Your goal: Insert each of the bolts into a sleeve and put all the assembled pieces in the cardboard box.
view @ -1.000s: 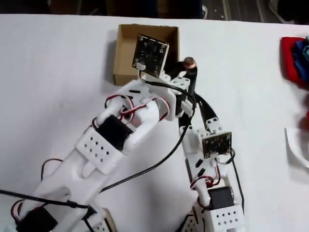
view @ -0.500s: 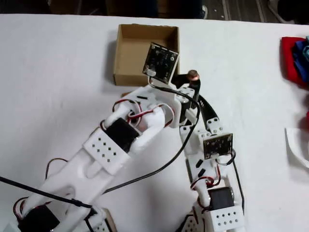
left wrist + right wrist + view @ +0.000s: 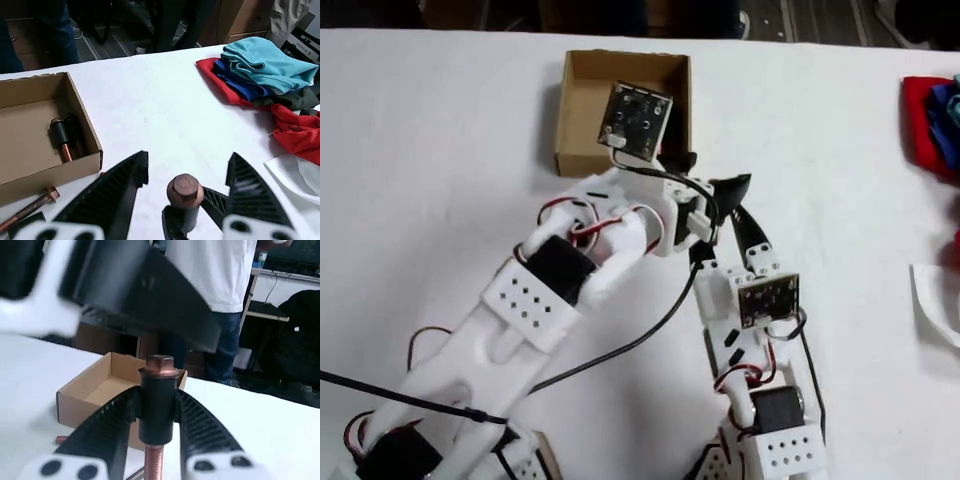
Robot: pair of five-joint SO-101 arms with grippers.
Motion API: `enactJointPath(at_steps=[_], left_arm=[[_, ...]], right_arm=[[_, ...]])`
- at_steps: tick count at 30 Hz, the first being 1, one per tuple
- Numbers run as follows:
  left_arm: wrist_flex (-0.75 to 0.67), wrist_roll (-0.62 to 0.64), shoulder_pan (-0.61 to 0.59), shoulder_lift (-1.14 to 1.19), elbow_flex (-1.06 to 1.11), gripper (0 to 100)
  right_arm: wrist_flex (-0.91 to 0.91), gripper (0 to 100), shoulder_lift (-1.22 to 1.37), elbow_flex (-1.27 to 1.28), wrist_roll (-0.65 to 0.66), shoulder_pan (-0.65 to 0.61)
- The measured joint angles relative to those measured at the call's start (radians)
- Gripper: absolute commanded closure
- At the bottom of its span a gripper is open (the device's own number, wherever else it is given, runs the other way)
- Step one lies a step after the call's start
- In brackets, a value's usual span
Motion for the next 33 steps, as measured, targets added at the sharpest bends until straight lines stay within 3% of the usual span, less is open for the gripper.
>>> enactJointPath(at_steps=[5,8,14,19,23,33], left_arm=[[0.0,0.0,-0.015,-0.025,0.0,74],[0.0,0.0,-0.091,-0.094,0.0,77],[0.041,0.0,-0.371,-0.21,0.0,98],[0.153,0.003,-0.598,-0.23,0.107,89],[0.16,-0.005,-0.698,-0.23,0.331,82],[-0.144,-0.087,-0.764,-0.23,0.766,83]], right_arm=[[0.0,97.5,0.002,0.002,-0.002,-0.002],[0.002,97.5,0.002,0.002,-0.008,0.002],[0.089,97.5,0.005,-0.043,-0.115,0.041],[0.17,97.5,0.037,-0.201,-0.167,0.061],[0.183,97.5,0.199,-0.348,-0.167,0.066],[0.388,97.5,0.99,-0.999,-0.187,0.064]])
